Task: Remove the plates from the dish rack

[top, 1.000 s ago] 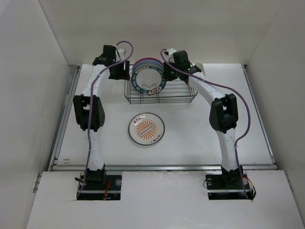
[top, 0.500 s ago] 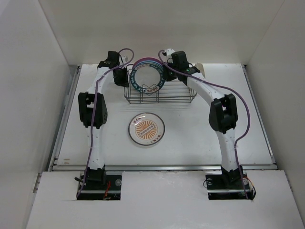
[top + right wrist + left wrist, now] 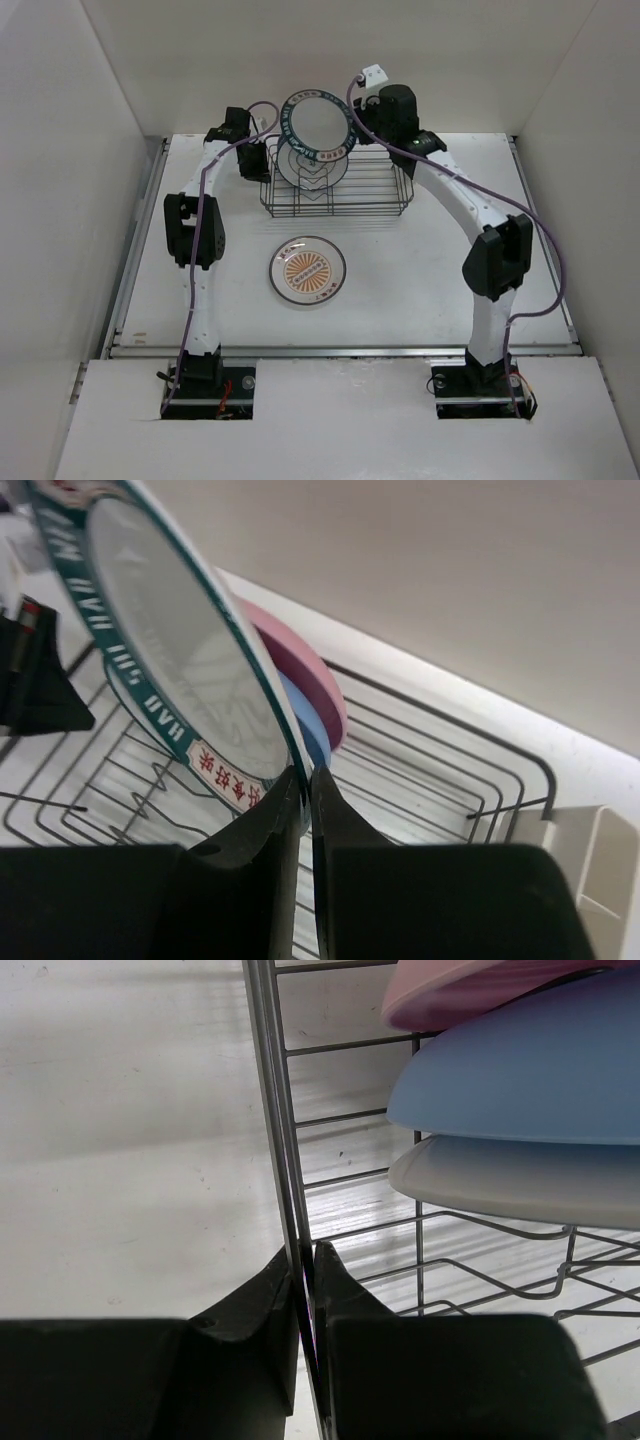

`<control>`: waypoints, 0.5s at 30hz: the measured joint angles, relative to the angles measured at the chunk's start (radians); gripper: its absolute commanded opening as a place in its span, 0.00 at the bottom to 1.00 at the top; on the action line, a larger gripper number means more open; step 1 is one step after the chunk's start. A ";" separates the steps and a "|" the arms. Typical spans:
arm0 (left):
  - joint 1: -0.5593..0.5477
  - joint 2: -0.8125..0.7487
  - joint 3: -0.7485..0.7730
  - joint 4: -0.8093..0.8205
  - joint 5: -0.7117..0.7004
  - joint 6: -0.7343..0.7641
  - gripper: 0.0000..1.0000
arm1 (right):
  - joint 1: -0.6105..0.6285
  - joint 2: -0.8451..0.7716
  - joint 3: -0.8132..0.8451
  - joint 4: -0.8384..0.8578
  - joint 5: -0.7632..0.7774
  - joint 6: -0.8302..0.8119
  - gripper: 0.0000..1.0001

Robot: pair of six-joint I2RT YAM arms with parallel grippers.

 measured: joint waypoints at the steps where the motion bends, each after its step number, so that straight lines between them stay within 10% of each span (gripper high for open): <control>1: 0.000 0.000 0.000 0.000 0.000 -0.001 0.00 | 0.000 -0.021 -0.002 0.006 -0.002 0.000 0.00; 15: 0.000 0.000 0.000 0.001 -0.005 -0.002 0.00 | 0.067 -0.292 -0.293 -0.131 -0.300 0.012 0.00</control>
